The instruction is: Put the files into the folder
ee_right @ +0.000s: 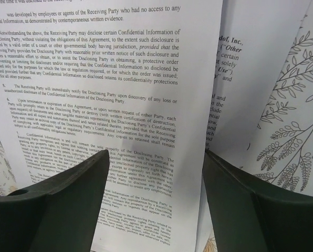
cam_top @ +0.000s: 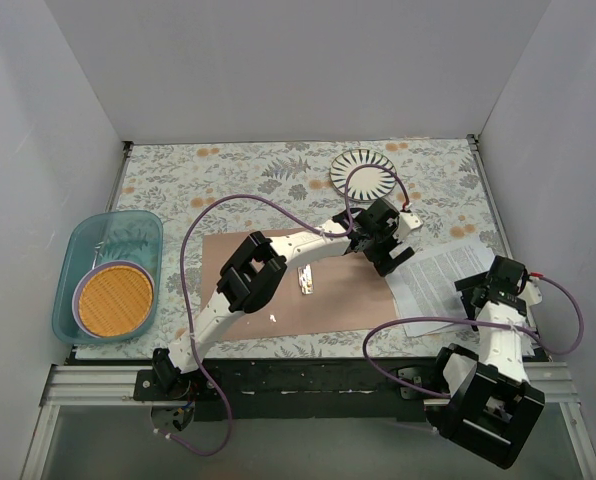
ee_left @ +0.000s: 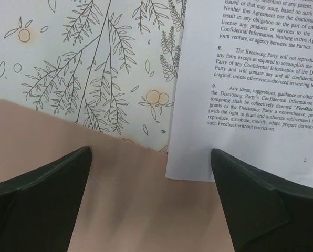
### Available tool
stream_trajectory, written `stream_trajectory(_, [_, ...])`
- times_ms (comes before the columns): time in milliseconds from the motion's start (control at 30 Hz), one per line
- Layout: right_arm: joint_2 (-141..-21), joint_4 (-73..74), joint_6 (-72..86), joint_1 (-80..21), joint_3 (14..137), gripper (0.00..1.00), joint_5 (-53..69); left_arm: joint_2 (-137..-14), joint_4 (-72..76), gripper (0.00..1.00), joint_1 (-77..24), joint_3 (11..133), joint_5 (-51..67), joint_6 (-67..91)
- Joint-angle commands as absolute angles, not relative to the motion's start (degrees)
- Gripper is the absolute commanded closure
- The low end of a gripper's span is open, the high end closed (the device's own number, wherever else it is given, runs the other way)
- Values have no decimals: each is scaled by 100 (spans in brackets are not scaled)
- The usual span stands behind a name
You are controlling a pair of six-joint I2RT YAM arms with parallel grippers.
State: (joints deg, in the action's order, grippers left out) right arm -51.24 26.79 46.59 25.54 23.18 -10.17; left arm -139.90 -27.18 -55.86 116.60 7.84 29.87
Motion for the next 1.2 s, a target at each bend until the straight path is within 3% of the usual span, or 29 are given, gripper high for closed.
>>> stream_trajectory(0, [-5028, 2461, 4860, 2593, 2136, 23, -703, -13852, -3331, 2, -5581, 11399, 668, 2980])
stream_trajectory(200, [-4904, 2408, 4922, 2593, 2100, 33, -501, -13825, -3349, 2, -5572, 11356, 694, 2971])
stream_trajectory(300, [-4939, 2487, 4904, 2593, 2302, 44, -405, -13808, -3331, 2, -5581, 11285, 686, 2953])
stream_trajectory(667, [-4869, 2400, 4887, 2593, 2426, 62, -35, -13808, -3340, 2, -5572, 11206, 721, 2892])
stream_trajectory(867, [-4869, 2382, 4808, 2593, 2434, 80, 132, -13773, -3349, 2, -5581, 11180, 712, 2892])
stream_trajectory(967, [-4852, 2364, 4746, 2593, 2452, 99, 167, -13694, -3462, 2, -5572, 11380, 642, 2944])
stream_trajectory(1167, [-4737, 2426, 4641, 2593, 2672, 99, 377, -13361, -4490, 2, -5310, 12628, 756, 3207])
